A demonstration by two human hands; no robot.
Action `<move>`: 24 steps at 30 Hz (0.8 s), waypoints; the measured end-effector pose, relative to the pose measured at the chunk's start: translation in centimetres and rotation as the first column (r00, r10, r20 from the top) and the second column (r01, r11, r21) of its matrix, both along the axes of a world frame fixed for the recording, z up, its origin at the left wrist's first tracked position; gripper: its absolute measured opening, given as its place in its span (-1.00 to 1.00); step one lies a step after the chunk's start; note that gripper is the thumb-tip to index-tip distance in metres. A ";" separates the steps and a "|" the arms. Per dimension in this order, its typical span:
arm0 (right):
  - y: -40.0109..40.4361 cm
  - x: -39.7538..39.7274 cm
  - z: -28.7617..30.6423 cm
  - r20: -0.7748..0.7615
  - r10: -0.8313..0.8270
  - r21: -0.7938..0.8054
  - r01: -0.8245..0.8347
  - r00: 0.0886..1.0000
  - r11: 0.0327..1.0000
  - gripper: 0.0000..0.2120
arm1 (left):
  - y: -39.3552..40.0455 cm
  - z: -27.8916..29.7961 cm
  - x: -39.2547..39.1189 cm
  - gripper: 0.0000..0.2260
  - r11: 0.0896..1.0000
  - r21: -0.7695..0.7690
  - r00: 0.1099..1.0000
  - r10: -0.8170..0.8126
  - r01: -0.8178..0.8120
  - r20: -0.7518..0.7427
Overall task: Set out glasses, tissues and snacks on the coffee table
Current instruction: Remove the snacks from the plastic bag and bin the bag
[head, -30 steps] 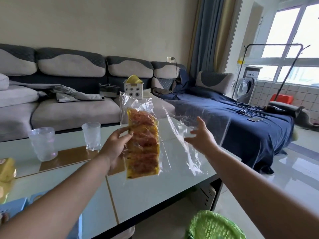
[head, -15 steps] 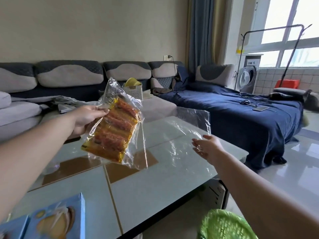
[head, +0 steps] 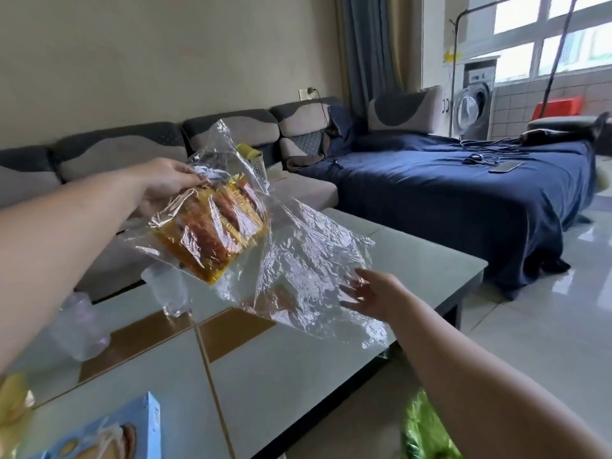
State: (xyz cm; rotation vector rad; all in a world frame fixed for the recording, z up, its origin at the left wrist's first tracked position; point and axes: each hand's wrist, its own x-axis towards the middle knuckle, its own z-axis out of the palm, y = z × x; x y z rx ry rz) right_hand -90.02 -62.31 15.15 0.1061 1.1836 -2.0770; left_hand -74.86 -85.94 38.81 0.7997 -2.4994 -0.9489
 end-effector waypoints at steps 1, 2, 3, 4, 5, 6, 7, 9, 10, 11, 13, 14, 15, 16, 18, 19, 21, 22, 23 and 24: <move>-0.1 0.0 -0.3 0.015 0.019 -0.014 -0.019 1.000 1.000 -0.79 | 0.2 0.0 -0.3 -0.73 1.000 -0.023 1.000 0.004 -0.004 0.005; -0.2 0.0 -0.5 0.023 0.040 -0.014 -0.040 0.999 0.999 -0.82 | 0.2 -0.1 -0.5 -0.72 0.998 -0.065 1.000 0.014 -0.013 0.013; -0.3 0.1 -0.7 0.030 0.062 -0.015 -0.061 0.998 0.998 -0.87 | 0.4 0.0 -0.6 -0.72 0.994 -0.111 1.000 0.019 -0.017 0.019; -0.5 0.3 -0.8 0.042 0.084 -0.028 -0.083 0.996 0.996 -0.88 | 0.3 0.1 -0.8 -0.71 0.991 -0.132 1.000 0.022 -0.019 0.019; -0.7 0.5 -1.1 0.057 0.101 -0.052 -0.098 0.993 0.994 -0.85 | 0.4 0.1 -0.8 -0.71 0.990 -0.140 1.000 0.025 -0.024 0.003; -1.1 0.6 -1.4 0.073 0.113 -0.081 -0.107 0.991 0.991 -0.82 | 0.2 0.2 -0.9 -0.70 0.987 -0.155 1.000 0.027 -0.027 0.002; -1.5 0.7 -1.6 0.081 0.122 -0.115 -0.113 0.989 0.987 -0.79 | 0.1 0.3 -0.9 -0.71 0.986 -0.162 1.000 0.029 -0.029 -0.007; -2.3 1.1 -1.6 0.083 0.149 -0.179 -0.132 0.985 0.975 -0.73 | -0.3 0.4 -1.2 -0.77 0.990 -0.143 1.000 0.003 -0.005 -0.013; -2.6 1.4 -1.5 0.089 0.159 -0.200 -0.138 0.983 0.970 -0.72 | -0.4 0.5 -1.3 -0.83 0.994 -0.106 1.000 0.000 -0.001 -0.011; -2.8 1.8 -1.2 0.096 0.166 -0.221 -0.141 0.981 0.965 -0.73 | -0.2 0.5 -1.3 -0.89 0.998 -0.066 1.000 -0.003 0.003 -0.010; -3.4 2.3 -0.9 0.100 0.175 -0.254 -0.145 0.980 0.956 -0.77 | -0.3 0.6 -1.3 -0.91 0.999 -0.040 1.000 -0.010 0.009 -0.019; -3.5 2.5 -0.7 0.085 0.192 -0.265 -0.163 0.978 0.950 -0.72 | -0.5 0.7 -1.4 -0.86 0.999 -0.036 1.000 -0.017 0.017 -0.023; -3.6 2.6 -0.6 0.064 0.214 -0.266 -0.190 0.975 0.945 -0.63 | -0.5 0.7 -1.2 -0.83 0.999 -0.025 0.999 -0.021 0.020 -0.029; -3.8 2.7 -0.6 0.041 0.234 -0.261 -0.216 0.971 0.941 -0.57 | -0.5 0.7 -1.1 -0.86 1.000 0.007 0.999 -0.026 0.026 -0.044; -4.1 3.0 -0.6 0.008 0.256 -0.242 -0.246 0.967 0.939 -0.52 | -0.2 0.6 -0.9 -0.92 0.997 0.065 0.997 -0.030 0.035 -0.072; -4.2 3.1 -0.7 0.003 0.255 -0.231 -0.247 0.967 0.941 -0.50 | 0.1 0.6 -0.8 -0.91 0.995 0.093 0.996 -0.029 0.036 -0.083; -4.2 3.2 -0.8 -0.015 0.243 -0.197 -0.241 0.970 0.950 -0.48 | 0.0 0.7 -0.8 -0.90 0.991 0.119 0.991 -0.047 0.062 -0.125; -4.1 3.3 -0.7 -0.027 0.244 -0.171 -0.245 0.969 0.954 -0.49 | -0.2 1.0 -0.7 -0.88 0.992 0.101 0.989 -0.057 0.071 -0.137; -4.1 3.4 -0.5 -0.040 0.242 -0.143 -0.245 0.969 0.959 -0.51 | -0.4 1.2 -0.7 -0.86 0.994 0.076 0.987 -0.061 0.073 -0.151; -4.0 3.4 -0.4 -0.053 0.232 -0.115 -0.237 0.971 0.965 -0.51 | -0.6 1.7 -0.6 -0.85 0.996 0.053 0.983 -0.063 0.073 -0.170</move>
